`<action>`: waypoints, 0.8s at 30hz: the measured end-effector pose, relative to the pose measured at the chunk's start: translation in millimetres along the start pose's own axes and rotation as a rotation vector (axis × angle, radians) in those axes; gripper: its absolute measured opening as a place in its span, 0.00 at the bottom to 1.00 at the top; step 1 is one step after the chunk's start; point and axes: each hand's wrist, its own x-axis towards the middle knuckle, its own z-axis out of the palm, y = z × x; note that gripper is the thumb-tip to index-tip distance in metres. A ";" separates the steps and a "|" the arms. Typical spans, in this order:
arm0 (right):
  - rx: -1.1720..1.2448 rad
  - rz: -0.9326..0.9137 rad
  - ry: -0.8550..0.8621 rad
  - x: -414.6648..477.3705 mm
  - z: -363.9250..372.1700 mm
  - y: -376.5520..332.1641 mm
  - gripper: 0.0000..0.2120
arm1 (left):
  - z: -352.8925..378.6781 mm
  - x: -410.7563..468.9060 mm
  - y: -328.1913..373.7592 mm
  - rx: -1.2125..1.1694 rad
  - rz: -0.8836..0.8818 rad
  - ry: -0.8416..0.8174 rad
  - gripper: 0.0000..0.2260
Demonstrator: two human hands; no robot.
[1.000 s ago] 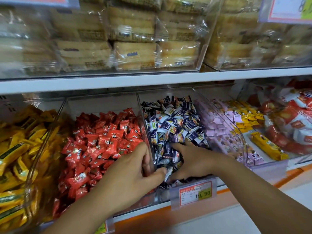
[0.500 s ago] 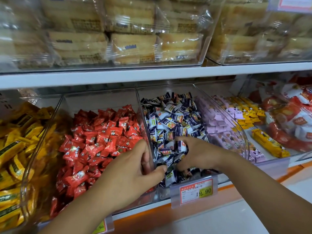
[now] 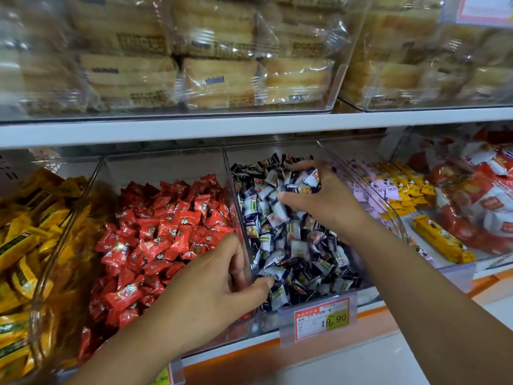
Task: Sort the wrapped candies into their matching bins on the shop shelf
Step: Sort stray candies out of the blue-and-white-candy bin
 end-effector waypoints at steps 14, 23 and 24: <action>-0.657 0.038 -0.551 -41.1 -49.0 -16.3 0.09 | 0.7 0.5 -0.4 0.004 0.011 0.027 0.18; -0.731 0.080 -0.815 -47.5 9.9 -4.3 0.47 | 0.5 -0.6 2.5 0.048 0.005 0.015 0.18; -0.715 0.085 -0.811 -45.3 12.1 -3.3 0.48 | 0.7 -0.6 2.9 0.055 0.004 0.014 0.18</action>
